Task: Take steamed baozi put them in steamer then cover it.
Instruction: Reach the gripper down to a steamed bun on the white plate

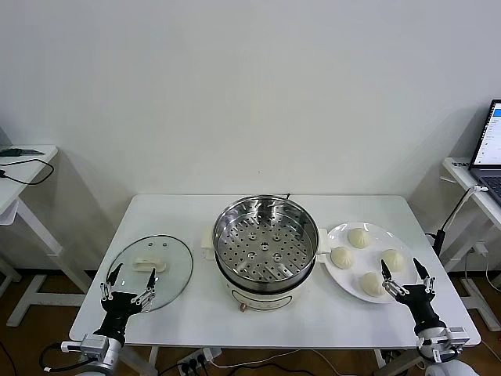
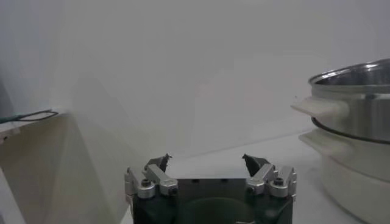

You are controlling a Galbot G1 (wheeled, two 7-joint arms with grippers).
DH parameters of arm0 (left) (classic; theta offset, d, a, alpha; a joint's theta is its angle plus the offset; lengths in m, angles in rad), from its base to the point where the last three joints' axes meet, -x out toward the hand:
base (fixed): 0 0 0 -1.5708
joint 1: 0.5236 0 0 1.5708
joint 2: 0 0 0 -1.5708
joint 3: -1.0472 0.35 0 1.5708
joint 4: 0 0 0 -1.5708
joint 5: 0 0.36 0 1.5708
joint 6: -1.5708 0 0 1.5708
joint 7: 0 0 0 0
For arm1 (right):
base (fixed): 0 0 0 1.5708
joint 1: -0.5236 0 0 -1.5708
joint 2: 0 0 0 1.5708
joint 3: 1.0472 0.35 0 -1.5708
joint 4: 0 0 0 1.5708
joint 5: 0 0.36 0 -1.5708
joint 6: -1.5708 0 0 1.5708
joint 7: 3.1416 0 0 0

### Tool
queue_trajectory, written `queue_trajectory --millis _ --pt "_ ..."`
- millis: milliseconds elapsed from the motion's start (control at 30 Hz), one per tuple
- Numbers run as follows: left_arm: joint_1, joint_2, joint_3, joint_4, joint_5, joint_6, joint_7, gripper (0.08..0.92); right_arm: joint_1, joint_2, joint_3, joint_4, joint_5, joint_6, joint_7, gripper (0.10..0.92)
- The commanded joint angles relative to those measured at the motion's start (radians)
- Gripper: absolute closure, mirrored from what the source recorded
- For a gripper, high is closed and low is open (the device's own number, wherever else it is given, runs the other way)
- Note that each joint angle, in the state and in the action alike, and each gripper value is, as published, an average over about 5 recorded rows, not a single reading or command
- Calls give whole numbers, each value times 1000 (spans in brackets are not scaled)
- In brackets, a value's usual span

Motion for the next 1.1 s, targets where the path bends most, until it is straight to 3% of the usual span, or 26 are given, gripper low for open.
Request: queue_trajectory --millis 33,133,300,467,767,967,1100 --pt "-1 4 -3 -7 1 0 3 177 44 -51 0 -10 -30 -28 5 203" --pt "-2 8 -5 -10 1 0 3 177 90 -111 -8 -14 -91 -58 15 203" --pt "-5 14 -8 -20 0 1 3 177 212 -296 -67 -48 -327 -131 16 203" --pt "-8 16 -8 -32 -1 4 2 177 371 -491 -191 -112 -488 -189 -71 203" --pt "-9 12 -2 -43 0 7 -3 177 872 -711 -711 -311 -579 -252 -545 203" --pt "-9 12 3 -53 3 12 -9 177 1249 -665 -1081 -454 -600 -286 -822 203" --pt "-8 8 3 -52 6 13 -12 177 1423 -585 -1257 -546 -634 -298 -914 203"
